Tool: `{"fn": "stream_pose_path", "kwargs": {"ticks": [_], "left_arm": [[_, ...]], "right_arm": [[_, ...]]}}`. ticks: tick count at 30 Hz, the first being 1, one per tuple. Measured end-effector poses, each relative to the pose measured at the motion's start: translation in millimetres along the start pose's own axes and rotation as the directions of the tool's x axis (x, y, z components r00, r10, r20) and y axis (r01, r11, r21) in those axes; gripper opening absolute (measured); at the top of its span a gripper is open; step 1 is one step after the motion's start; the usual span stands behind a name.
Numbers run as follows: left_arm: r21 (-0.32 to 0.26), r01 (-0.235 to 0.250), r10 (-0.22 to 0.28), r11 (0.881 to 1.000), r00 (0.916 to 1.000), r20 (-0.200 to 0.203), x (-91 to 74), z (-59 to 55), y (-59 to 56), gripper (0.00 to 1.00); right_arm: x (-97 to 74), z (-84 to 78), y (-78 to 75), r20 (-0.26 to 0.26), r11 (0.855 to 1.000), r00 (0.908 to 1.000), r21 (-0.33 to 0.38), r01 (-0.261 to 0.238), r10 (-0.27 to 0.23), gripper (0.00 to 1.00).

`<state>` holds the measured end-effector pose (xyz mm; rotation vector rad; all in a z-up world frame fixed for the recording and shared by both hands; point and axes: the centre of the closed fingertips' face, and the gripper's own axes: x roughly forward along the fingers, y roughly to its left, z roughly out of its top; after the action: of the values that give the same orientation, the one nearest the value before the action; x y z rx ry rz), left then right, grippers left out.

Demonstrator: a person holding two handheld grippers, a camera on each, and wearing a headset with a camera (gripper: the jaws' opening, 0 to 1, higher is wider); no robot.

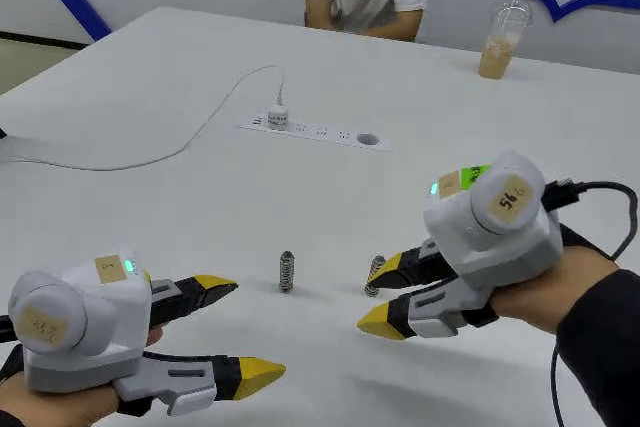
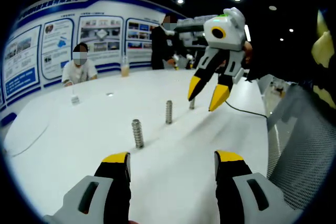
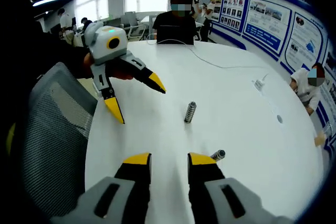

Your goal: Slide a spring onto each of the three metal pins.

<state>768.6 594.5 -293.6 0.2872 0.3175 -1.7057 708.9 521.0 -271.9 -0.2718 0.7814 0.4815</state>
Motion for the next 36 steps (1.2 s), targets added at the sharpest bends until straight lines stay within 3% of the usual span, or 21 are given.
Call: {"fn": "stream_pose_path", "kwargs": {"ticks": [10, 18, 28, 36], "left_arm": [[-0.001, 0.002, -0.002, 1.0, 1.0, 0.001, 2.1, 1.9, -2.3, 0.67], [-0.001, 0.001, -0.001, 1.0, 1.0, -0.001, 2.0, 1.9, -2.1, 0.68], [0.0, 0.002, -0.002, 1.0, 1.0, -0.007, 2.6, 2.0, -2.7, 0.69], [-0.001, 0.0, 0.0, 1.0, 1.0, -0.008, 2.8, 2.3, -3.1, 0.69]], "right_arm": [[-23.8, -21.1, -1.9, 0.062, 0.995, 0.9966, 0.086, 0.05, -0.055, 0.3], [-42.3, -39.8, -8.4, 0.092, 0.983, 0.9888, 0.156, 0.102, -0.117, 0.32], [-69.5, -69.1, -28.0, 0.119, 0.949, 0.9672, 0.251, 0.19, -0.225, 0.35], [-86.9, -88.3, -39.3, 0.15, 0.92, 0.9423, 0.308, 0.243, -0.299, 0.39]]}}
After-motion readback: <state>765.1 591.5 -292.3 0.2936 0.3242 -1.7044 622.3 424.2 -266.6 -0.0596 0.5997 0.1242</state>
